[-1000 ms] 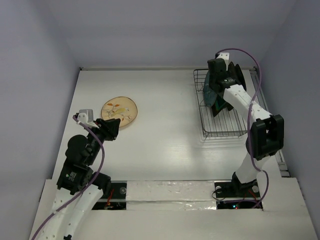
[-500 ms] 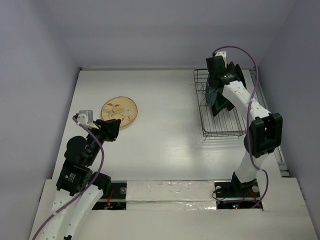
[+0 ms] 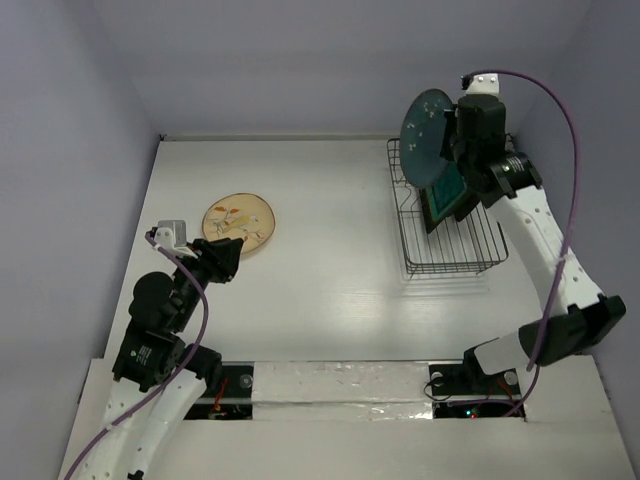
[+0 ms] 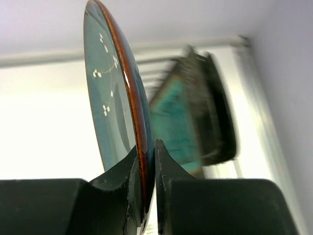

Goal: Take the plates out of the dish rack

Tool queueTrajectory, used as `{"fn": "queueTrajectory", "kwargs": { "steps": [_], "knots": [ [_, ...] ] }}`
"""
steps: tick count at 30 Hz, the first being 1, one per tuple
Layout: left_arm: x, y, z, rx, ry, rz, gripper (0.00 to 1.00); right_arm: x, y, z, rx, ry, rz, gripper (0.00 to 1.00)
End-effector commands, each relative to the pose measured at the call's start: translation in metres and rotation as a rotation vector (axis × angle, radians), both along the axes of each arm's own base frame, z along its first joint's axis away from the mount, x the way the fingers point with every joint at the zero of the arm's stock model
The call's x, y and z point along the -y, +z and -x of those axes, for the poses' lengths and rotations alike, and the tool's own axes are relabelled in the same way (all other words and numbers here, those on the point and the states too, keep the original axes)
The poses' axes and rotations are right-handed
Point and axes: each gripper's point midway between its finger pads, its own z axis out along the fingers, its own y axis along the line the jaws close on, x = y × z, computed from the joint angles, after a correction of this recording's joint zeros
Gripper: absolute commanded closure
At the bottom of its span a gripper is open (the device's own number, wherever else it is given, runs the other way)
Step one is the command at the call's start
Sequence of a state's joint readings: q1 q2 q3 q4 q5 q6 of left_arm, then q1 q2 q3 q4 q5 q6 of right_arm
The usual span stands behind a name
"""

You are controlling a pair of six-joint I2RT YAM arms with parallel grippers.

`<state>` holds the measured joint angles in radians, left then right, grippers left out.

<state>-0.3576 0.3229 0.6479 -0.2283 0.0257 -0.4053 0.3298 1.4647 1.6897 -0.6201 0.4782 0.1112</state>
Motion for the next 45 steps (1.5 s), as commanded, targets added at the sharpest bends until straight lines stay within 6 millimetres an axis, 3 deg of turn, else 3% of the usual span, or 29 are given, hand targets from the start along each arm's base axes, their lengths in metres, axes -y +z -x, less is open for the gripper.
{"fn": "queueTrajectory", "kwargs": {
  "steps": [1, 2, 4, 5, 8, 11, 12, 13, 14, 15, 16, 17, 19, 21, 23, 24, 25, 30, 33, 39, 45],
  "knots": [
    [0.000, 0.013, -0.003, 0.046, 0.003, 0.018, 0.67, -0.073, 0.081, 0.013, 0.256, 0.277, -0.293, 1.00],
    [0.000, 0.013, -0.002, 0.047, 0.004, 0.019, 0.65, -0.107, 0.079, 0.019, 0.247, 0.392, -0.332, 1.00],
    [-0.002, 0.013, -0.002, 0.049, 0.015, 0.023, 0.63, -0.148, 0.067, 0.022, 0.216, 0.480, -0.401, 1.00],
    [-0.003, 0.013, -0.002, 0.049, 0.020, 0.023, 0.63, -0.182, 0.067, 0.030, 0.216, 0.573, -0.441, 1.00],
    [-0.010, 0.018, 0.000, 0.066, 0.053, 0.035, 0.63, -0.240, 0.059, 0.029, 0.192, 0.709, -0.599, 1.00],
    [-0.016, 0.028, 0.006, 0.109, 0.075, 0.061, 0.62, -0.291, 0.052, 0.026, 0.152, 0.834, -0.778, 1.00],
    [-0.020, 0.031, 0.009, 0.125, 0.090, 0.070, 0.62, -0.300, 0.046, 0.022, 0.131, 0.846, -0.812, 1.00],
    [-0.022, 0.032, 0.009, 0.130, 0.100, 0.081, 0.61, -0.316, 0.053, 0.025, 0.133, 0.879, -0.864, 1.00],
    [-0.023, 0.033, 0.010, 0.134, 0.107, 0.086, 0.61, -0.333, 0.031, 0.019, 0.079, 0.888, -0.880, 1.00],
    [-0.025, 0.033, 0.010, 0.136, 0.115, 0.089, 0.61, -0.345, 0.023, 0.018, 0.054, 0.901, -0.898, 1.00],
    [-0.025, 0.033, 0.010, 0.133, 0.115, 0.090, 0.60, -0.362, 0.028, 0.024, 0.046, 0.933, -0.926, 1.00],
    [-0.023, 0.031, 0.008, 0.123, 0.109, 0.085, 0.60, -0.378, 0.004, 0.016, 0.002, 0.921, -0.930, 1.00],
    [-0.021, 0.029, 0.007, 0.112, 0.105, 0.080, 0.60, -0.396, -0.001, 0.015, -0.016, 0.927, -1.000, 1.00],
    [-0.020, 0.026, 0.004, 0.098, 0.100, 0.073, 0.60, -0.405, -0.015, 0.006, -0.041, 0.901, -1.059, 1.00],
    [-0.018, 0.026, 0.005, 0.098, 0.093, 0.071, 0.61, -0.416, -0.048, -0.008, -0.107, 0.835, -1.093, 1.00],
    [-0.018, 0.027, 0.005, 0.105, 0.088, 0.074, 0.61, -0.419, -0.040, -0.015, -0.095, 0.825, -1.099, 1.00],
    [-0.016, 0.027, 0.005, 0.108, 0.081, 0.071, 0.61, -0.425, -0.062, -0.023, -0.137, 0.791, -1.099, 1.00],
    [-0.016, 0.027, 0.005, 0.108, 0.079, 0.071, 0.60, -0.444, -0.101, -0.023, -0.230, 0.778, -1.164, 0.98],
    [-0.017, 0.029, 0.007, 0.115, 0.079, 0.074, 0.60, -0.457, -0.124, -0.013, -0.283, 0.782, -1.180, 0.94],
    [-0.017, 0.029, 0.007, 0.117, 0.080, 0.077, 0.60, -0.473, -0.145, -0.004, -0.333, 0.766, -1.164, 0.79],
    [-0.017, 0.031, 0.009, 0.124, 0.077, 0.079, 0.60, -0.479, -0.155, 0.002, -0.356, 0.765, -1.086, 0.74]
  ]
}}
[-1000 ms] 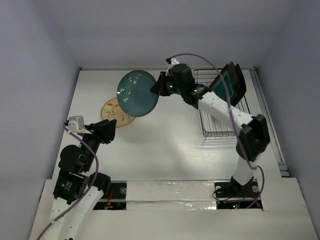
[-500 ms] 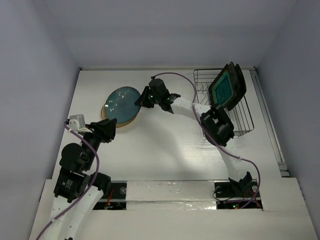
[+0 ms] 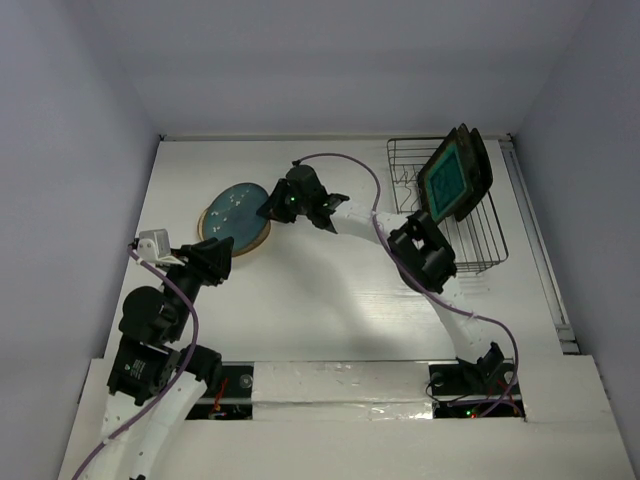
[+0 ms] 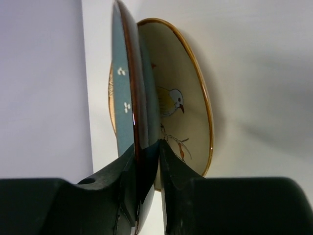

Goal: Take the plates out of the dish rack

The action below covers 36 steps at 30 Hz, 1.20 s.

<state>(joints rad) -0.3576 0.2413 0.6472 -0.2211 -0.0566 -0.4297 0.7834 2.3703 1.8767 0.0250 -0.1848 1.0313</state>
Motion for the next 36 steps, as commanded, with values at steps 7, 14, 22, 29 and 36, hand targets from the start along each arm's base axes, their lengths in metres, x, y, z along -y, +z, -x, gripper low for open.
{"fn": "queueTrajectory", "kwargs": {
  "steps": [7, 14, 22, 29, 36],
  "knots": [
    [-0.001, 0.014, 0.003, 0.060, -0.003, 0.026, 0.60, -0.004, 0.072, 0.000, 0.190, 0.025, 0.028, 0.39],
    [0.000, 0.016, 0.004, 0.067, -0.009, 0.023, 0.59, 0.038, 0.055, -0.003, 0.272, 0.007, 0.298, 0.20],
    [0.001, 0.016, 0.004, 0.072, -0.016, 0.024, 0.59, 0.073, 0.069, 0.003, 0.359, -0.026, 0.402, 0.40],
    [0.002, 0.016, 0.005, 0.073, -0.024, 0.022, 0.59, 0.083, 0.066, -0.002, 0.358, -0.051, 0.468, 0.99],
    [0.002, 0.017, 0.006, 0.076, -0.024, 0.022, 0.59, 0.076, 0.019, -0.015, 0.284, -0.063, 0.542, 1.00]
  ]
}}
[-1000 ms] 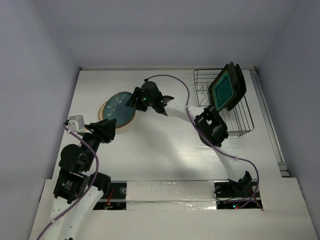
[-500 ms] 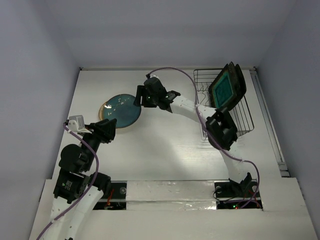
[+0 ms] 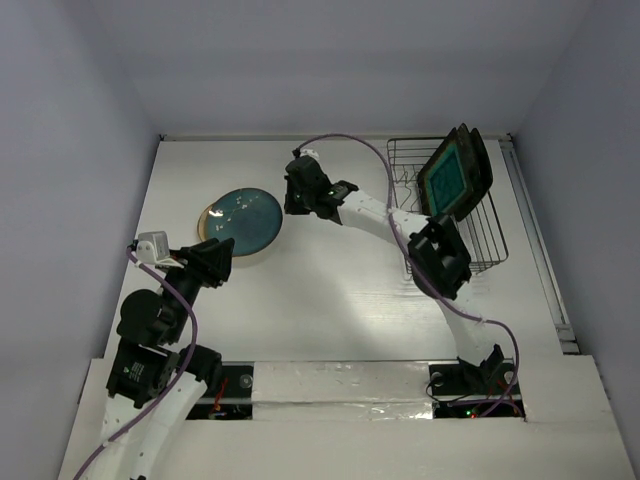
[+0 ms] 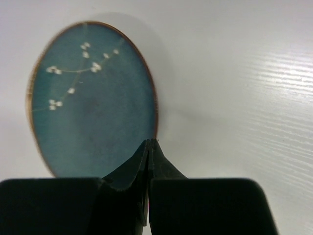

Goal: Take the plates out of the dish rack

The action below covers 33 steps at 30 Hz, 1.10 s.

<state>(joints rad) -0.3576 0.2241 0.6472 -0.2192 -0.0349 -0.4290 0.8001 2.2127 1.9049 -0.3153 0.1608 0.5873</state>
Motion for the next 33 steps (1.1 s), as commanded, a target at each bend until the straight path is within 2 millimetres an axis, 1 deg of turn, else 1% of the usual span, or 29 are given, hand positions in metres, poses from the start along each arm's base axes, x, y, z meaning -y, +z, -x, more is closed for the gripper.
{"fn": "queueTrajectory", "kwargs": {
  "steps": [1, 2, 3, 5, 6, 7, 8, 11, 12, 13, 14, 15, 17, 18, 19, 20, 22, 23, 24, 25, 26, 27, 29, 30, 31, 32, 33],
  "knots": [
    [0.000, 0.014, 0.001, 0.060, -0.004, 0.020, 0.59, 0.001, -0.020, -0.004, -0.024, -0.039, 0.057, 1.00],
    [-0.002, 0.014, 0.001, 0.059, 0.004, 0.018, 0.59, 0.002, -0.024, -0.004, -0.041, -0.052, 0.064, 1.00],
    [-0.002, 0.014, 0.001, 0.062, 0.004, 0.019, 0.59, -0.003, -0.022, -0.006, -0.042, -0.045, 0.050, 1.00],
    [-0.002, 0.014, 0.001, 0.062, 0.006, 0.019, 0.59, -0.010, -0.030, -0.005, -0.062, -0.025, 0.040, 1.00],
    [-0.002, 0.014, 0.002, 0.063, 0.006, 0.019, 0.59, -0.014, -0.026, -0.006, -0.059, -0.018, 0.027, 1.00],
    [-0.002, 0.016, 0.002, 0.067, 0.004, 0.021, 0.59, -0.020, -0.025, -0.002, -0.059, -0.001, 0.018, 1.00],
    [-0.002, 0.015, 0.002, 0.067, 0.006, 0.021, 0.59, -0.024, -0.024, -0.002, -0.055, 0.007, -0.002, 1.00],
    [-0.002, 0.016, 0.003, 0.071, 0.004, 0.020, 0.59, -0.034, -0.019, -0.001, -0.064, 0.030, -0.042, 1.00],
    [-0.002, 0.016, 0.003, 0.070, 0.002, 0.021, 0.59, -0.041, -0.023, 0.002, -0.070, 0.043, -0.046, 1.00],
    [-0.002, 0.016, 0.003, 0.071, 0.001, 0.021, 0.59, -0.049, -0.020, 0.005, -0.069, 0.059, -0.058, 1.00],
    [-0.002, 0.016, 0.003, 0.071, 0.000, 0.020, 0.59, -0.051, -0.021, 0.006, -0.078, 0.065, -0.063, 1.00],
    [-0.002, 0.015, 0.003, 0.069, -0.001, 0.021, 0.59, -0.057, -0.029, 0.010, -0.090, 0.077, -0.055, 1.00],
    [-0.002, 0.016, 0.004, 0.073, -0.001, 0.022, 0.58, -0.058, -0.024, 0.007, -0.083, 0.073, -0.050, 1.00],
    [-0.002, 0.016, 0.004, 0.073, 0.001, 0.022, 0.58, -0.058, -0.025, 0.007, -0.083, 0.074, -0.045, 1.00],
    [-0.002, 0.017, 0.004, 0.073, -0.001, 0.022, 0.58, -0.056, -0.020, 0.006, -0.072, 0.069, -0.045, 1.00],
    [-0.002, 0.017, 0.003, 0.074, 0.001, 0.021, 0.58, -0.051, -0.023, 0.007, -0.070, 0.067, -0.020, 1.00],
    [-0.001, 0.015, 0.003, 0.069, -0.002, 0.021, 0.58, -0.037, -0.020, 0.003, -0.043, 0.025, 0.026, 1.00],
    [-0.001, 0.015, 0.003, 0.069, -0.004, 0.020, 0.58, -0.031, 0.001, 0.002, -0.005, 0.011, 0.025, 1.00],
    [-0.001, 0.015, 0.003, 0.071, -0.005, 0.019, 0.58, -0.017, -0.004, 0.004, 0.004, -0.017, 0.061, 1.00],
    [-0.001, 0.016, 0.003, 0.071, -0.005, 0.021, 0.58, -0.006, 0.006, 0.000, 0.026, -0.037, 0.062, 1.00],
    [-0.001, 0.015, 0.003, 0.071, -0.004, 0.021, 0.58, 0.000, 0.057, 0.001, 0.116, -0.041, 0.003, 1.00],
    [-0.001, 0.016, 0.003, 0.071, -0.005, 0.021, 0.58, 0.021, 0.051, 0.003, 0.128, -0.070, 0.042, 1.00],
    [-0.001, 0.015, 0.002, 0.067, -0.003, 0.018, 0.58, 0.050, 0.091, 0.007, 0.219, -0.103, 0.050, 1.00],
    [0.000, 0.014, 0.002, 0.065, -0.005, 0.017, 0.58, 0.078, 0.143, 0.015, 0.296, -0.143, 0.017, 1.00],
    [0.000, 0.013, 0.002, 0.063, -0.005, 0.016, 0.58, 0.114, 0.137, 0.014, 0.308, -0.218, 0.084, 1.00],
    [0.000, 0.013, 0.002, 0.063, -0.006, 0.015, 0.58, 0.140, 0.147, 0.018, 0.329, -0.251, 0.111, 1.00],
    [0.001, 0.014, 0.002, 0.066, -0.011, 0.017, 0.58, 0.172, 0.188, 0.031, 0.388, -0.297, 0.066, 0.97]
  ]
}}
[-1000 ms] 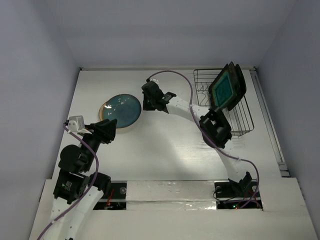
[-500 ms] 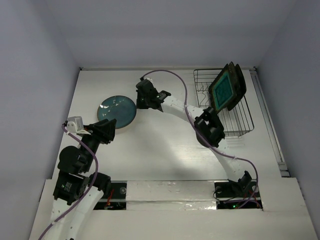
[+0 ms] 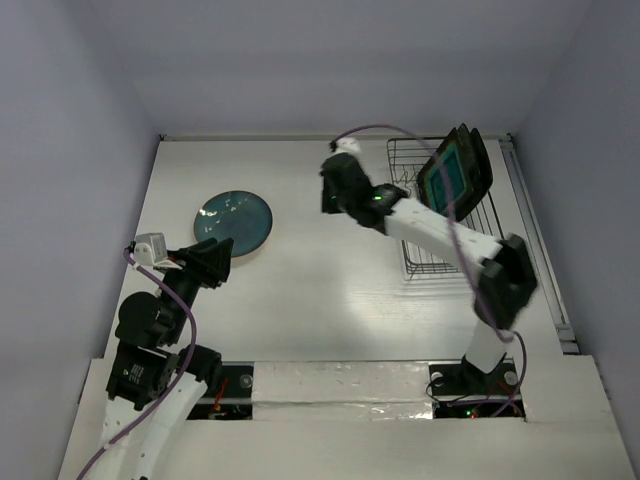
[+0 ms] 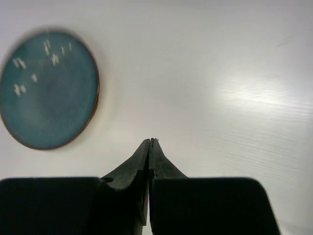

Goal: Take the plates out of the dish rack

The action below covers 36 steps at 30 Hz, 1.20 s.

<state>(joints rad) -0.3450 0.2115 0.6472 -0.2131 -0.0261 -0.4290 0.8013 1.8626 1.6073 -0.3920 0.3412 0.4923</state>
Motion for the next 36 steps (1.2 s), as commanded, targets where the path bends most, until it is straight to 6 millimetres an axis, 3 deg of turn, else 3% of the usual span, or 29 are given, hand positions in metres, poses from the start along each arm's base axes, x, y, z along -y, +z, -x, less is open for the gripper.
{"fn": "queueTrajectory", "kwargs": {
  "steps": [1, 2, 3, 4, 5, 6, 9, 11, 12, 13, 14, 15, 16, 20, 21, 25, 29, 36],
  "knots": [
    [0.003, 0.011, 0.001, 0.053, -0.018, 0.010, 0.58, 0.119, 0.122, -0.010, 0.286, -0.214, -0.064, 0.91],
    [0.003, 0.011, 0.001, 0.052, -0.018, 0.012, 0.58, 0.138, 0.122, -0.003, 0.271, -0.204, -0.057, 0.83],
    [0.003, 0.012, 0.002, 0.056, -0.018, 0.011, 0.58, 0.159, 0.141, 0.010, 0.294, -0.209, -0.085, 0.72],
    [0.003, 0.011, 0.001, 0.054, -0.018, 0.011, 0.58, 0.177, 0.139, 0.014, 0.291, -0.233, -0.069, 0.65],
    [0.003, 0.012, 0.002, 0.057, -0.018, 0.012, 0.58, 0.199, 0.124, 0.019, 0.269, -0.267, -0.004, 0.57],
    [0.003, 0.011, 0.001, 0.054, -0.018, 0.011, 0.58, 0.226, 0.125, 0.019, 0.274, -0.332, 0.024, 0.50],
    [0.003, 0.011, 0.000, 0.053, -0.018, 0.010, 0.57, 0.275, 0.129, 0.026, 0.275, -0.406, 0.067, 0.50],
    [0.003, 0.011, 0.000, 0.050, -0.018, 0.009, 0.57, 0.289, 0.130, 0.023, 0.272, -0.399, 0.081, 0.50],
    [0.003, 0.010, 0.000, 0.047, -0.018, 0.008, 0.57, 0.307, 0.135, 0.017, 0.273, -0.432, 0.085, 0.49],
    [0.003, 0.009, -0.001, 0.043, -0.018, 0.007, 0.57, 0.310, 0.134, 0.011, 0.258, -0.412, 0.077, 0.49],
    [0.004, 0.007, -0.001, 0.037, -0.018, 0.005, 0.57, 0.316, 0.120, 0.002, 0.206, -0.406, 0.100, 0.49],
    [0.004, 0.007, -0.002, 0.035, -0.018, 0.004, 0.57, 0.320, 0.128, -0.005, 0.208, -0.403, 0.089, 0.48],
    [0.004, 0.007, -0.002, 0.034, -0.018, 0.004, 0.57, 0.326, 0.124, -0.010, 0.190, -0.400, 0.083, 0.47],
    [0.005, 0.005, -0.004, 0.027, -0.018, 0.000, 0.57, 0.325, 0.114, -0.033, 0.166, -0.374, 0.084, 0.47],
    [0.009, 0.005, -0.002, 0.028, -0.046, -0.003, 0.57, 0.324, 0.101, -0.039, 0.125, -0.371, 0.095, 0.48],
    [0.009, 0.006, -0.002, 0.032, -0.048, -0.004, 0.57, 0.346, 0.094, -0.049, 0.109, -0.462, 0.144, 0.48],
    [0.010, 0.006, -0.001, 0.032, -0.053, -0.004, 0.57, 0.339, 0.083, -0.054, 0.096, -0.435, 0.125, 0.48],
    [0.009, 0.008, 0.000, 0.040, -0.048, -0.001, 0.57, 0.338, 0.040, -0.073, 0.004, -0.439, 0.117, 0.49]
  ]
}}
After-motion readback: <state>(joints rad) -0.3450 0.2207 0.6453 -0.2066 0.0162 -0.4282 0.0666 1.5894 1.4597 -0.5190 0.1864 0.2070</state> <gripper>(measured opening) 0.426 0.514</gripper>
